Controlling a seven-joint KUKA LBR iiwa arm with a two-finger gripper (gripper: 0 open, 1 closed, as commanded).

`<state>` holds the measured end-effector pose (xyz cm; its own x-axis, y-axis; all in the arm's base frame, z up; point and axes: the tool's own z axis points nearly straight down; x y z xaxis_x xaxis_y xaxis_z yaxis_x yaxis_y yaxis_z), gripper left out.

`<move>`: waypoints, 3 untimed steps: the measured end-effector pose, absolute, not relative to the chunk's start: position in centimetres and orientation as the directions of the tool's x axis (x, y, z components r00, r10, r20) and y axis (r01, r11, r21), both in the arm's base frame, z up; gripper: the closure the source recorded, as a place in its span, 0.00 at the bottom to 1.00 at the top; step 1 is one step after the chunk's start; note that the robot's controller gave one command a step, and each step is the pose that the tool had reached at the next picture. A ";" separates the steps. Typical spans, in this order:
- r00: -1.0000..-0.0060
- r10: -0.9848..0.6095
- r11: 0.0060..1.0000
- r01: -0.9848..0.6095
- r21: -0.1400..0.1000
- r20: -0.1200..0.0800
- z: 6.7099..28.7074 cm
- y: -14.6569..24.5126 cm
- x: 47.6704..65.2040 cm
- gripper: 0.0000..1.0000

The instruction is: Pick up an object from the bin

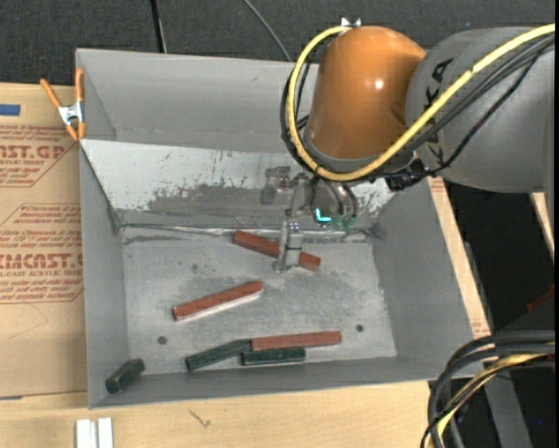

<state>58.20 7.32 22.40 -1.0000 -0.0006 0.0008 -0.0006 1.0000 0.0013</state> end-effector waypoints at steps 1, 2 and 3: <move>-0.998 -0.068 0.998 -0.068 0.000 0.001 27.4 7.9 58.4 0.00; -0.978 -0.208 0.978 -0.208 -0.001 -0.014 25.4 7.8 57.4 0.00; -0.961 -0.275 0.961 -0.275 0.000 -0.006 18.3 5.8 55.6 0.00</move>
Offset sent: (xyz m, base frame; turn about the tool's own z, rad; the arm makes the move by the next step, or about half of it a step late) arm -0.0430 -0.0053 -0.1148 -0.5124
